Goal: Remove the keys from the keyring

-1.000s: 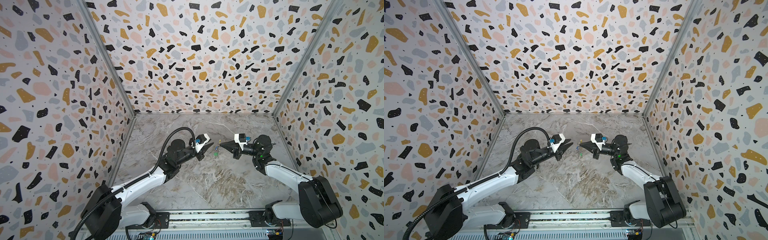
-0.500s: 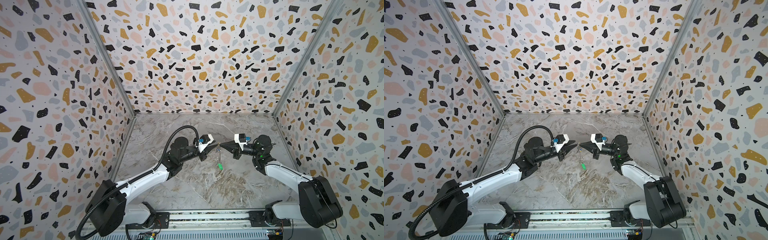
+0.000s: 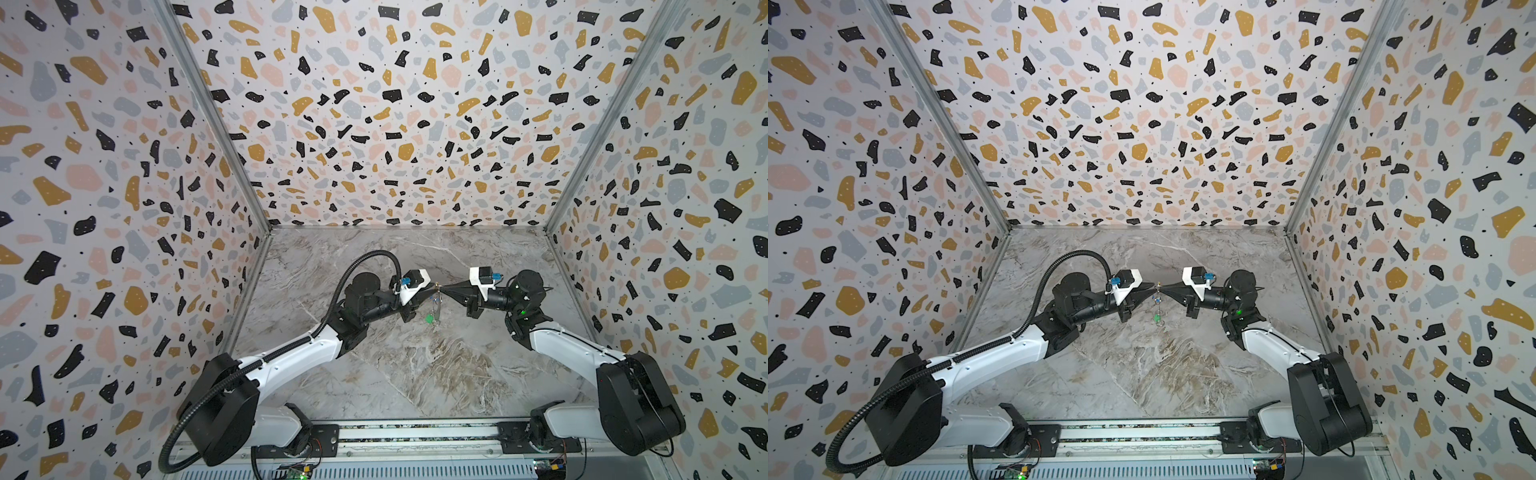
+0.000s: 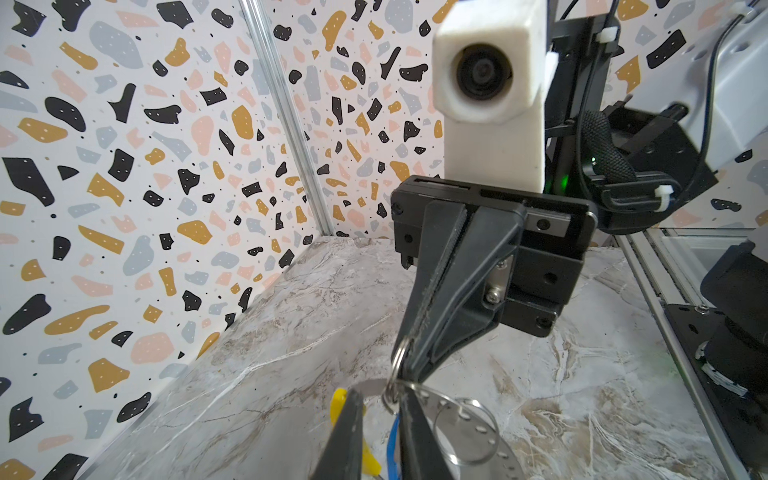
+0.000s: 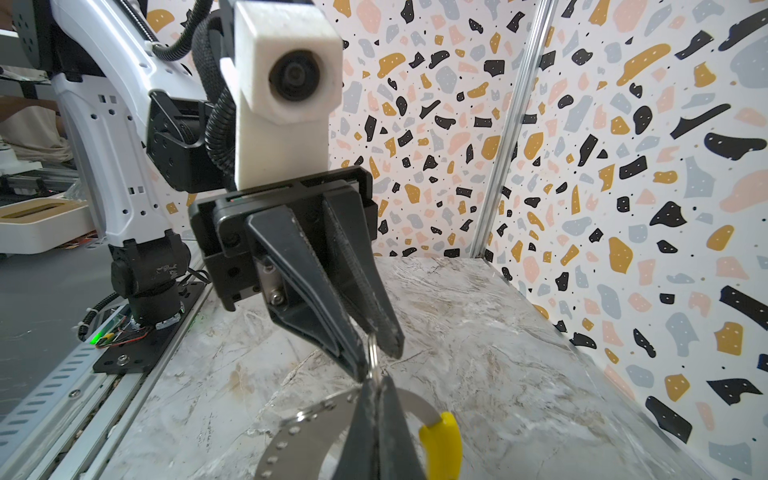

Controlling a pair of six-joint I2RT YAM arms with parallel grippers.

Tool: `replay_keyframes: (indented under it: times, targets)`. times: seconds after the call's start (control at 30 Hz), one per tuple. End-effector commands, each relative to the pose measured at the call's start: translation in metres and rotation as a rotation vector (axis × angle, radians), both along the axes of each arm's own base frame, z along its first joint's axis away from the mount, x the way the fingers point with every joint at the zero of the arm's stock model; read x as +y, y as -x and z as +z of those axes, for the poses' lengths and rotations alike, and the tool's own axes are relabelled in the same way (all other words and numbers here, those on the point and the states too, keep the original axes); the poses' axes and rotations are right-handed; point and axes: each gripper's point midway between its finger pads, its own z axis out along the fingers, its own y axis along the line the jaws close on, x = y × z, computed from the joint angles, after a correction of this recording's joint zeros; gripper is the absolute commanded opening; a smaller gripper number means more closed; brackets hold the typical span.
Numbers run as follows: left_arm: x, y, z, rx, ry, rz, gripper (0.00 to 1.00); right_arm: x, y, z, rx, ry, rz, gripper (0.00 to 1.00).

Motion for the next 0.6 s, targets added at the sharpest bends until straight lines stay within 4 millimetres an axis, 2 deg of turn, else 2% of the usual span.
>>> replay_keyframes:
  times: [0.0,0.23,0.4,0.47,0.5,0.53,0.57]
  targets:
    - [-0.003,0.007,0.035,-0.086,0.064,-0.03,0.2,0.001,0.004,0.012,-0.037,-0.015,0.027,0.0]
    - [-0.007,0.008,0.036,-0.087,0.061,-0.04,0.16,0.002,0.006,0.011,-0.02,-0.013,0.048,0.0]
    - [-0.006,0.008,0.038,-0.098,0.064,-0.04,0.0,0.002,0.007,0.011,-0.02,-0.014,0.048,0.0]
    - [-0.006,0.009,0.039,-0.102,0.06,-0.041,0.0,0.0,0.005,0.012,-0.022,-0.013,0.037,0.0]
    - [-0.006,0.009,0.039,-0.101,0.057,-0.04,0.0,-0.001,0.004,0.014,-0.029,-0.015,0.027,0.12]
    - [-0.006,0.009,0.039,-0.103,0.048,-0.039,0.0,-0.005,0.001,0.015,-0.036,-0.018,0.0,0.31]
    - [-0.005,0.008,0.039,-0.108,0.035,-0.035,0.0,-0.012,-0.003,0.018,-0.058,-0.019,-0.044,0.37]
